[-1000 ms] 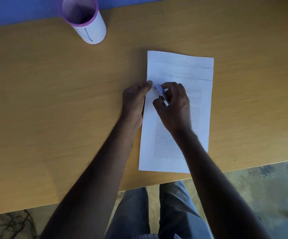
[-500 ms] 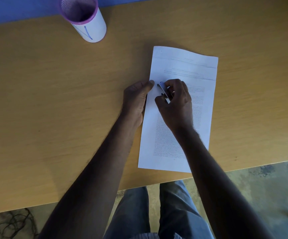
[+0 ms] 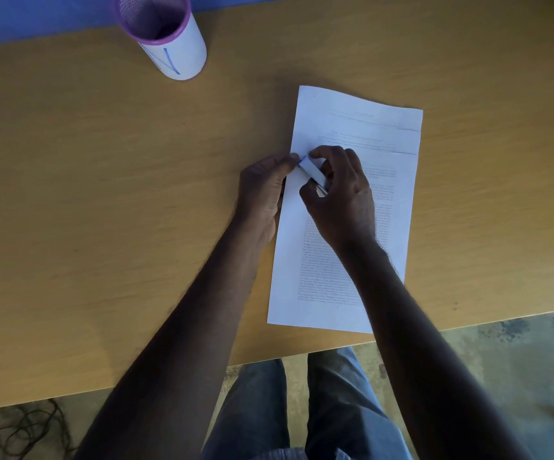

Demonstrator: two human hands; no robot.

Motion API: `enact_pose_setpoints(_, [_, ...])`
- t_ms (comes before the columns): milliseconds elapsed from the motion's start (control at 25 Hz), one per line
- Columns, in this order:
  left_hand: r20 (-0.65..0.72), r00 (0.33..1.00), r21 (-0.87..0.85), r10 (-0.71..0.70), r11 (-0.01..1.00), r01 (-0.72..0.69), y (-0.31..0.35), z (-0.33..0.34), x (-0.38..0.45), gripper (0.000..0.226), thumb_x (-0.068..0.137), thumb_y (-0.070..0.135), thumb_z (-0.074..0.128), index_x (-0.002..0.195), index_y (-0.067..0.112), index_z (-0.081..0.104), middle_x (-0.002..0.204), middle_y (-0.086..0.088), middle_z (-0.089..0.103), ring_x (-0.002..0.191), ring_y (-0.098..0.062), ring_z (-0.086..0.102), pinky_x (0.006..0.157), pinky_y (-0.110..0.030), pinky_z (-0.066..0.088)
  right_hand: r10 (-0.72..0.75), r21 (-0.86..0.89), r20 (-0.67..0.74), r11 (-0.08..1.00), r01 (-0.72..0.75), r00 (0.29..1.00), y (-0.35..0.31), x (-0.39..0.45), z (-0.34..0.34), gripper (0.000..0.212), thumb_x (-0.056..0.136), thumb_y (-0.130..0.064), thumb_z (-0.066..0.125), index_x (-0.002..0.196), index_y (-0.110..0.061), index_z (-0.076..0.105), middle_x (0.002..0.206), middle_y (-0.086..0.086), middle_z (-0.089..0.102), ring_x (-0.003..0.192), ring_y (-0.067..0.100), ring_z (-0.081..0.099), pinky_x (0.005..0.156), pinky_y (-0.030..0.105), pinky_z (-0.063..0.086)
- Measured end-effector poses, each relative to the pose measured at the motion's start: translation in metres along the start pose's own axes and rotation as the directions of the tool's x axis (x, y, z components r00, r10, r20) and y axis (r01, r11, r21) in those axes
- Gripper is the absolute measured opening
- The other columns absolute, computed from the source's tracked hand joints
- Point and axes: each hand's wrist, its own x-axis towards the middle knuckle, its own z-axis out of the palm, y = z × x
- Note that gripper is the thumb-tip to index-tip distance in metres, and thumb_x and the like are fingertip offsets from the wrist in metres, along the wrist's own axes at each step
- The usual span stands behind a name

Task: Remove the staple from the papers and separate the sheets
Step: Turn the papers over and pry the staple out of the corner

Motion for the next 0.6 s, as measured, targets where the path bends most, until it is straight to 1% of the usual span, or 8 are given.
enact_pose_setpoints(120, [-0.002,1.000,0.005,-0.009,1.000,0.009,0.000,0.000,-0.001,0.011,0.098,0.020,0.069,0.091,0.024,0.077,0.107,-0.003,0.080,0.106,-0.026,0.075,0.102,-0.046,0.058,0.008,0.034,-0.012,0.999,-0.008,1.000,0.001,0.003,0.001,0.037,0.088,-0.015,0.073,0.124,-0.016,0.066,0.117,0.004,0.067,0.098,0.015,0.068,0.075,0.017,0.054])
enact_pose_setpoints(280, [0.002,1.000,-0.009,-0.017,1.000,0.017,0.001,-0.001,0.000,0.015,0.098,0.018,0.068,0.089,0.025,0.078,0.101,-0.001,0.080,0.100,-0.023,0.076,0.093,-0.038,0.062,0.010,0.069,-0.008,0.998,-0.010,1.000,0.003,0.006,0.003,0.034,0.092,-0.016,0.072,0.126,-0.017,0.069,0.116,0.005,0.067,0.095,0.012,0.065,0.079,0.017,0.056])
enact_pose_setpoints(360, [-0.003,1.000,0.001,-0.017,1.000,0.017,0.000,-0.001,0.000,0.016,0.098,0.018,0.068,0.089,0.025,0.079,0.097,0.003,0.081,0.098,-0.021,0.077,0.090,-0.036,0.062,0.039,0.110,-0.002,0.993,-0.039,0.999,0.004,0.008,0.004,0.033,0.093,-0.016,0.072,0.126,-0.018,0.071,0.114,0.004,0.066,0.093,0.008,0.062,0.080,0.015,0.055])
enact_pose_setpoints(480, [-0.023,0.999,0.008,-0.023,1.000,0.023,0.000,0.000,0.001,0.013,0.098,0.019,0.068,0.092,0.023,0.078,0.102,0.000,0.080,0.102,-0.023,0.076,0.099,-0.042,0.060,0.080,0.141,-0.003,0.987,-0.078,0.997,0.006,0.010,0.007,0.031,0.093,-0.015,0.071,0.124,-0.019,0.072,0.109,0.001,0.065,0.084,0.001,0.055,0.074,0.003,0.045])
enact_pose_setpoints(560, [-0.042,0.999,0.003,-0.023,1.000,0.023,0.000,0.002,0.001,0.010,0.098,0.018,0.069,0.098,0.018,0.078,0.108,-0.004,0.079,0.106,-0.025,0.074,0.103,-0.045,0.058,0.100,0.149,-0.011,0.984,-0.097,0.995,0.008,0.011,0.007,0.031,0.094,-0.015,0.070,0.125,-0.019,0.072,0.110,0.001,0.064,0.086,0.001,0.053,0.073,0.001,0.041])
enact_pose_setpoints(600, [-0.056,0.998,-0.008,-0.024,1.000,0.024,-0.001,0.003,0.000,0.011,0.098,0.017,0.069,0.101,0.014,0.079,0.107,-0.005,0.079,0.105,-0.025,0.075,0.102,-0.044,0.058,0.112,0.154,-0.009,0.982,-0.109,0.994,0.008,0.011,0.006,0.032,0.094,-0.015,0.070,0.126,-0.020,0.072,0.110,0.001,0.064,0.088,0.001,0.053,0.073,0.001,0.041])
